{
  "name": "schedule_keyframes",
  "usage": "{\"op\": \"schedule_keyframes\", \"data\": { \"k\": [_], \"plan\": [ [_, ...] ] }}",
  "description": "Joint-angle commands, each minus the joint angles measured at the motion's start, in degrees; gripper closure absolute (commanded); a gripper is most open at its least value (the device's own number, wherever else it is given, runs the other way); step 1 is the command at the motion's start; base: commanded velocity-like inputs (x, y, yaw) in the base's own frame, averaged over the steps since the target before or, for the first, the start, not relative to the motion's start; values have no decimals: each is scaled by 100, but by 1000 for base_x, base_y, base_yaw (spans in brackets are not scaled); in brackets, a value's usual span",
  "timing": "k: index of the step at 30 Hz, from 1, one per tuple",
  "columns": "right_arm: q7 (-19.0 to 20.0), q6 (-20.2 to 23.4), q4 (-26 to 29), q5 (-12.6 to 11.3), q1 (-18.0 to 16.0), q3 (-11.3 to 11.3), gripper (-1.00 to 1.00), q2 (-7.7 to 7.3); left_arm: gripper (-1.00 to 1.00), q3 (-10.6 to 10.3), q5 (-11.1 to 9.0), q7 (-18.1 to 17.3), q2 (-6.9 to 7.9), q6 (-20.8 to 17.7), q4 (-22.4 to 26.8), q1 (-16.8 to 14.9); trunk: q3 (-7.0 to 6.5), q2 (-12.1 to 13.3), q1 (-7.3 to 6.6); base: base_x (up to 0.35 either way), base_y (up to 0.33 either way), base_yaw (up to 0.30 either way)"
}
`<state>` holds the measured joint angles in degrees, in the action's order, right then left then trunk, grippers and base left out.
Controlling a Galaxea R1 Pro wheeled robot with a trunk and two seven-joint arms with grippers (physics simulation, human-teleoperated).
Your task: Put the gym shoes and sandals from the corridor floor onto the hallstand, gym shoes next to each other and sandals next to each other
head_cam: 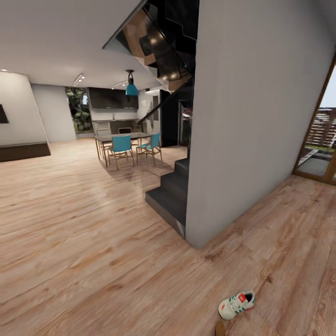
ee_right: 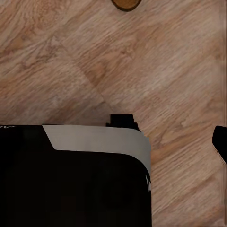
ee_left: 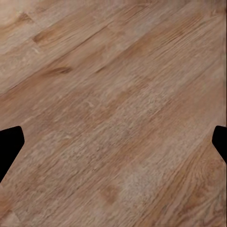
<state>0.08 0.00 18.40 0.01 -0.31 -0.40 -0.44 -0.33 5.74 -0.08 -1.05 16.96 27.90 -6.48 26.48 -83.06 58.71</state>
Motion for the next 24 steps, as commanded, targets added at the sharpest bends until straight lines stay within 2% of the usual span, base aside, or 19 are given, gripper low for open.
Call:
{"op": "schedule_keyframes", "data": {
  "k": [1, 13, 24],
  "plan": [
    [1, 0, 3, 0, -4, -4, -100, 0, -100, 21, 59, -1, -1, 17, -2, -2, 6, -2, 2, 232, -207, -293],
    [1, 0, 5, -1, -4, -4, -100, 0, -100, 17, 59, -1, -4, 17, -1, -2, 6, -2, 2, 236, -200, -293],
    [1, 0, 5, -1, -4, -4, -100, 0, -100, 23, 59, -1, -2, 17, -2, -2, 6, -2, 2, 34, -275, -293]
  ]
}}
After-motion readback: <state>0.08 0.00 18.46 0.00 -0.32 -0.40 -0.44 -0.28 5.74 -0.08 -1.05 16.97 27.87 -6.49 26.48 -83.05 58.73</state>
